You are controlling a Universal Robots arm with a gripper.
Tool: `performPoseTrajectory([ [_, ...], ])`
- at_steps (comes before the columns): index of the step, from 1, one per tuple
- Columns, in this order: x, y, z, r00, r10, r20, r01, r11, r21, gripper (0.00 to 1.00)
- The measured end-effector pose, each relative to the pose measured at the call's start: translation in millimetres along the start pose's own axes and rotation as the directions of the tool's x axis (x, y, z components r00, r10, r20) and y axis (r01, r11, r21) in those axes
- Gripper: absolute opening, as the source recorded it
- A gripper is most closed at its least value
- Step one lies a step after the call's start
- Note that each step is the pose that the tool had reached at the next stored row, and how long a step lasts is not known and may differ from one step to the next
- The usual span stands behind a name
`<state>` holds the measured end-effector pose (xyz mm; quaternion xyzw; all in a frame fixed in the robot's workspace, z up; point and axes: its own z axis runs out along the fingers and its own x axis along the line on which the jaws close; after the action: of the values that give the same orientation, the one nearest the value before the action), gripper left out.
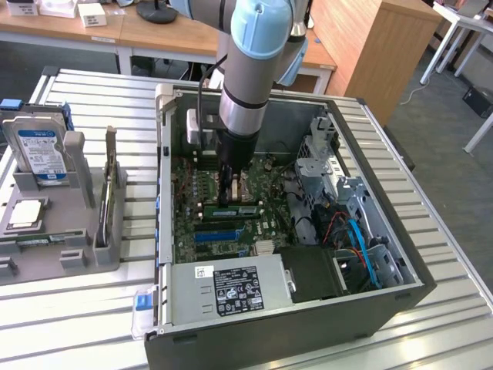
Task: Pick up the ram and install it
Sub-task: 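Press down the ram until it locks into place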
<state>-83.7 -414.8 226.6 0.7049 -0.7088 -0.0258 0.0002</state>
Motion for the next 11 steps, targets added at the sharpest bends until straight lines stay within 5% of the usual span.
performPoseTrajectory([
  [11,0.3,0.0,2.1,1.0,0.0,-0.0005,0.0,1.0,-0.0003,0.11],
])
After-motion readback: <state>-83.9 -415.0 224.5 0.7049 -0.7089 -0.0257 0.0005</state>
